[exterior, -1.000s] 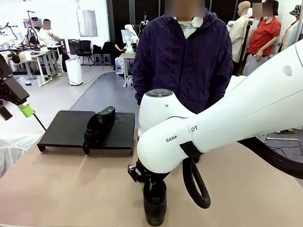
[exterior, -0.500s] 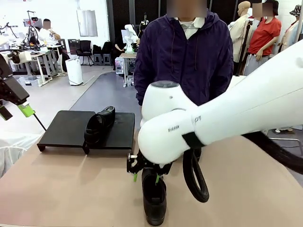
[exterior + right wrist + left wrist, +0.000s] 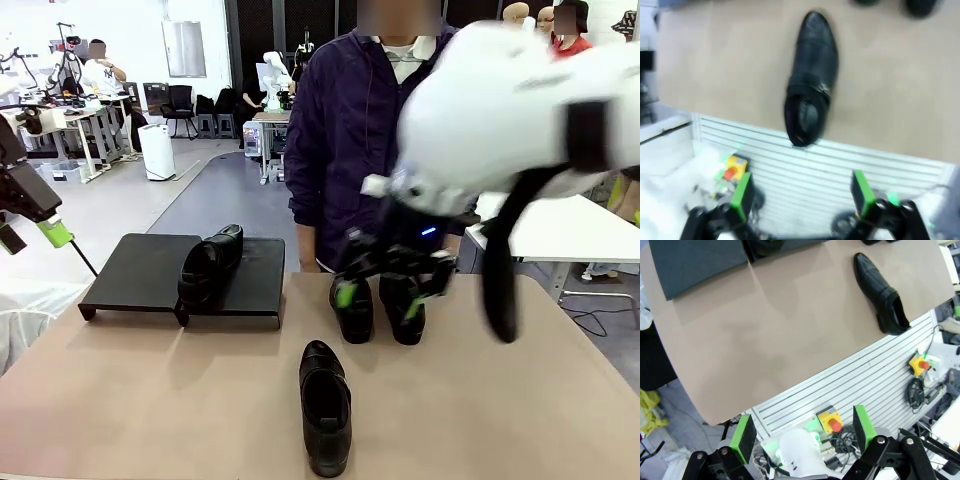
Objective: Organize the shoes by placing them on the stand.
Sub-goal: Pick up one Shoe and place it in the middle of the table.
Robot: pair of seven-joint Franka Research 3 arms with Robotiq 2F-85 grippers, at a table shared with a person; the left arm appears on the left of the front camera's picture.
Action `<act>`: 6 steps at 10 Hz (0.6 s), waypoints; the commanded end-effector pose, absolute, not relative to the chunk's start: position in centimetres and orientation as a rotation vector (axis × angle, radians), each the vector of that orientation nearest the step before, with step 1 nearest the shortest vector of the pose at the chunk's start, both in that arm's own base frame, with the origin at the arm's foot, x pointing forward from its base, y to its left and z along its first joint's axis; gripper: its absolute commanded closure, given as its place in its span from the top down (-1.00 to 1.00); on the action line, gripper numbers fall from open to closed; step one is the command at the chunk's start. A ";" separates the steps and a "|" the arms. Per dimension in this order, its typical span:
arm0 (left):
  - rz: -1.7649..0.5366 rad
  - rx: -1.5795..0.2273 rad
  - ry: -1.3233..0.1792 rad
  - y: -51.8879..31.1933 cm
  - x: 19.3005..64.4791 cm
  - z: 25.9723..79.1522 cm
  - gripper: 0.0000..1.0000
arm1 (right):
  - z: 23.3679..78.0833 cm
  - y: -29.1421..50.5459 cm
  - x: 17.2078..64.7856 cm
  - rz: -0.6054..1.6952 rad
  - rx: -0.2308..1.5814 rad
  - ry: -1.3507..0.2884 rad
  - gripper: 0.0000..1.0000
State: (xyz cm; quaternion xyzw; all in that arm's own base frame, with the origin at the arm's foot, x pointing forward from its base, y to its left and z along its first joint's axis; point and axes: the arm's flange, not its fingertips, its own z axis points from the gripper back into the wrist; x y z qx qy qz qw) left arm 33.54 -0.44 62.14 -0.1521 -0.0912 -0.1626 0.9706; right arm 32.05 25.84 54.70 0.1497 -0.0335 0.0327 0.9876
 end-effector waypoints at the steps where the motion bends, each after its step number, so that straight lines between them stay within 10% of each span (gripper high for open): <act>1: -0.321 -0.328 -0.193 -0.6 33.4 62.3 1.00 | 57.0 16.9 31.1 -0.009 0.309 -0.067 1.00; 6: -0.321 -0.328 -0.193 -0.6 33.4 62.3 1.00 | 59.6 -2.9 28.1 -0.241 0.429 -0.140 1.00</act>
